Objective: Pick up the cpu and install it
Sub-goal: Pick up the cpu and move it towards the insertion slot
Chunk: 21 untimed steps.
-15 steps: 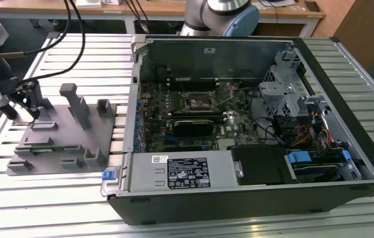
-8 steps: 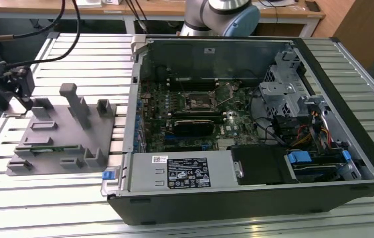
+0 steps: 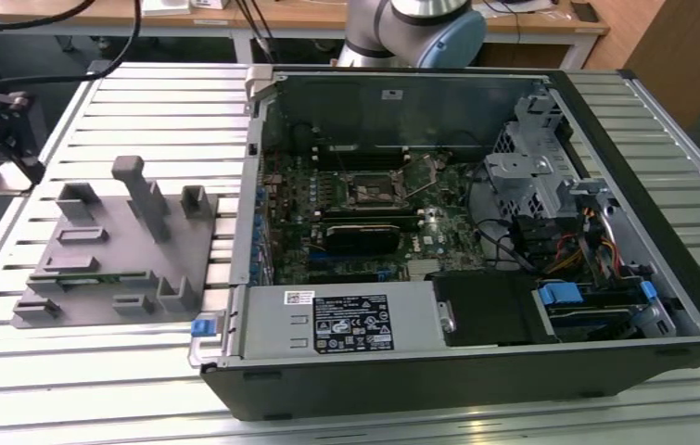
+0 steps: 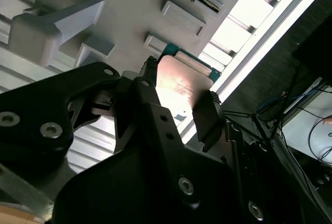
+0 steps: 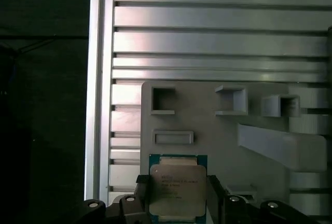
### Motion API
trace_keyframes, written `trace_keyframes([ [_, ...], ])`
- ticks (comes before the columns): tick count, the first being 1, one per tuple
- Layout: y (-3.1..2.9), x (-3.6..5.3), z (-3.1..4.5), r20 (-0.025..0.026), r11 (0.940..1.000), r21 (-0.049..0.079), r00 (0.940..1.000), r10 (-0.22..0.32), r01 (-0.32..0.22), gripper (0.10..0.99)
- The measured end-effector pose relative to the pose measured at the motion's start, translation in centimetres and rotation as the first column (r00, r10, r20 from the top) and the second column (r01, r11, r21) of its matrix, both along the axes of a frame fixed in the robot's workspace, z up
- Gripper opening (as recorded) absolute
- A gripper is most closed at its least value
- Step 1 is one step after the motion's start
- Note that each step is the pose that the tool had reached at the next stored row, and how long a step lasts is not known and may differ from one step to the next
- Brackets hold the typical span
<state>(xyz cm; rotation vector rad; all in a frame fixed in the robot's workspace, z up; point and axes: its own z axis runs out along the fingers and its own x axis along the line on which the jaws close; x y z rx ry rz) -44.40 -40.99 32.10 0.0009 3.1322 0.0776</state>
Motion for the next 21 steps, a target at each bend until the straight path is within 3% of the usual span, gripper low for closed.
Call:
trace_keyframes([
  [13, 0.19, 0.0, 5.81, -0.0001, 1.0, 0.0, 1.0, 0.0, 0.0, 0.525],
  [19, 0.21, 0.1, 6.04, -0.0001, 1.0, 0.0, 1.0, 0.0, 0.0, 0.525],
  [21, 0.2, 0.64, 6.04, -0.0002, 1.0, 0.0, 1.0, 0.0, 0.0, 0.525],
])
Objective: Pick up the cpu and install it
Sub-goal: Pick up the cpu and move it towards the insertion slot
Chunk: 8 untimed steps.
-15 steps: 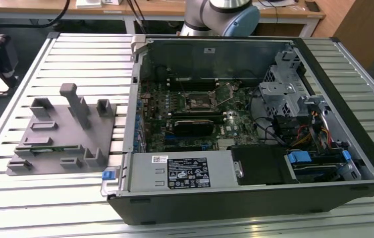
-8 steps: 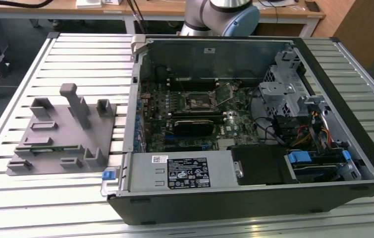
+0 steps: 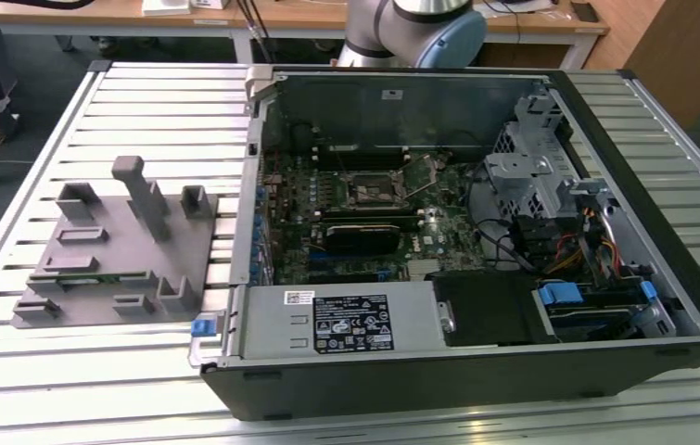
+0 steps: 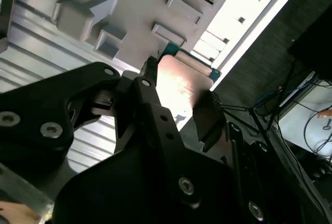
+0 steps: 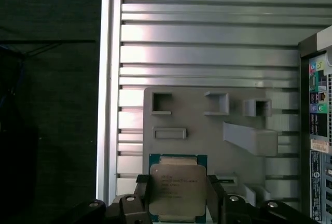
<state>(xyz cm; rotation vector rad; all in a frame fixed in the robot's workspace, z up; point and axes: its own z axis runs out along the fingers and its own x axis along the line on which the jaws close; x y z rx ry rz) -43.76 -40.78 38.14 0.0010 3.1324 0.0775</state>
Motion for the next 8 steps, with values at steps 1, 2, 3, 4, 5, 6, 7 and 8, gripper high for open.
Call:
trace_keyframes([
  [1, 0.0, 0.36, -0.01, 0.0001, 1.0, 0.0, 1.0, 0.0, 0.0, 0.525],
  [2, 0.0, 0.74, -0.01, 0.0002, 1.0, 0.0, 1.0, 0.0, 0.0, 0.525],
  [3, 0.0, 1.11, -0.01, 0.0001, 1.0, 0.0, 1.0, 0.0, 0.0, 0.525],
  [4, 0.0, 1.52, -0.01, 0.0001, 1.0, 0.0, 1.0, 0.0, 0.0, 0.525],
  [5, 0.0, 1.99, -0.02, 0.0002, 1.0, 0.0, 1.0, 0.0, 0.0, 0.525],
  [6, 0.0, 2.44, -0.01, 0.0002, 1.0, 0.0, 1.0, 0.0, 0.0, 0.525],
  [7, 0.0, 2.89, -0.01, 0.0001, 1.0, 0.0, 1.0, 0.0, 0.0, 0.525],
  [8, 0.01, 3.34, -0.01, 0.0001, 1.0, 0.0, 1.0, 0.0, 0.0, 0.525],
])
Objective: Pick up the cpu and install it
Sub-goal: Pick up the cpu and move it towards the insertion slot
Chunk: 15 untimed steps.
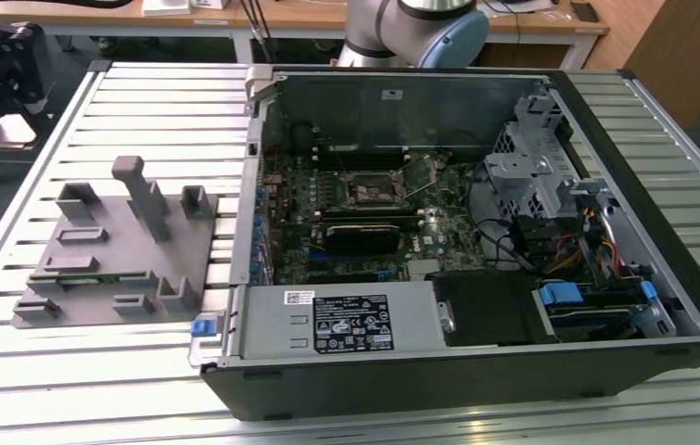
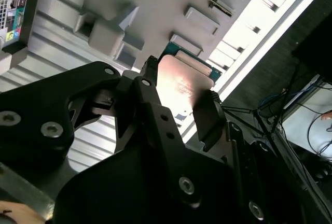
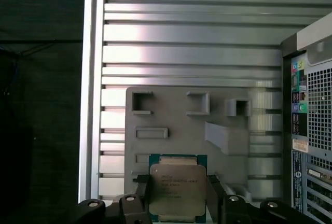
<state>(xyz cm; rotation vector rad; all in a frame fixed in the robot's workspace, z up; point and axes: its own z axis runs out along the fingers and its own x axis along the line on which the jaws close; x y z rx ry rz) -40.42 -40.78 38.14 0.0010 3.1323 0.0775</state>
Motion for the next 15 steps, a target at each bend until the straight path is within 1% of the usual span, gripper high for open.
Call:
trace_keyframes([
  [6, 0.0, 2.49, -0.01, 0.0001, 1.0, 0.0, 1.0, 0.0, 0.0, 0.525],
  [11, 0.01, 4.18, -0.02, 0.0001, 1.0, 0.0, 1.0, 0.0, 0.0, 0.525],
  [15, 0.01, 5.3, -0.02, 0.0002, 1.0, 0.0, 1.0, 0.0, 0.0, 0.525],
])
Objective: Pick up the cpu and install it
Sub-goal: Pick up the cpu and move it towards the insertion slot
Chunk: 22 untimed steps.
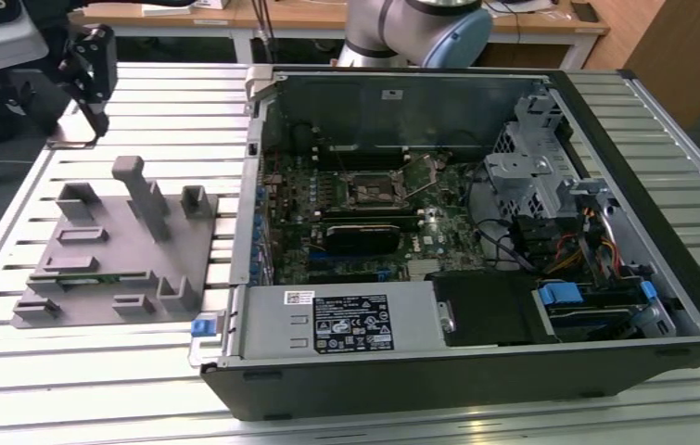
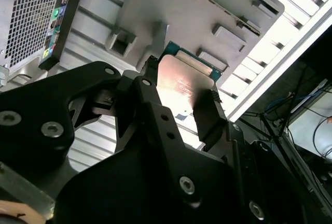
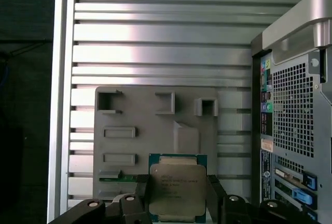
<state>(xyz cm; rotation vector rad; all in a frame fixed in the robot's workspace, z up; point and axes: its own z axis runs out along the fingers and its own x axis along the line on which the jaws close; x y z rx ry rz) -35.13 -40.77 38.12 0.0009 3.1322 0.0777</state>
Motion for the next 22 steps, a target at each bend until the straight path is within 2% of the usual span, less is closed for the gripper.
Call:
trace_keyframes([
  [6, 0.0, 1.57, 0.0, 0.0, 1.0, 0.0, 1.0, 0.0, 0.0, 0.525],
  [7, 0.0, 3.15, 0.01, -0.0001, 1.0, 0.0, 1.0, 0.0, 0.0, 0.525],
  [15, 0.0, 6.57, 0.0, 0.0, 1.0, 0.0, 1.0, 0.0, 0.0, 0.525],
  [22, 0.0, 9.17, 0.0, -0.0001, 1.0, 0.0, 1.0, 0.0, 0.0, 0.525],
])
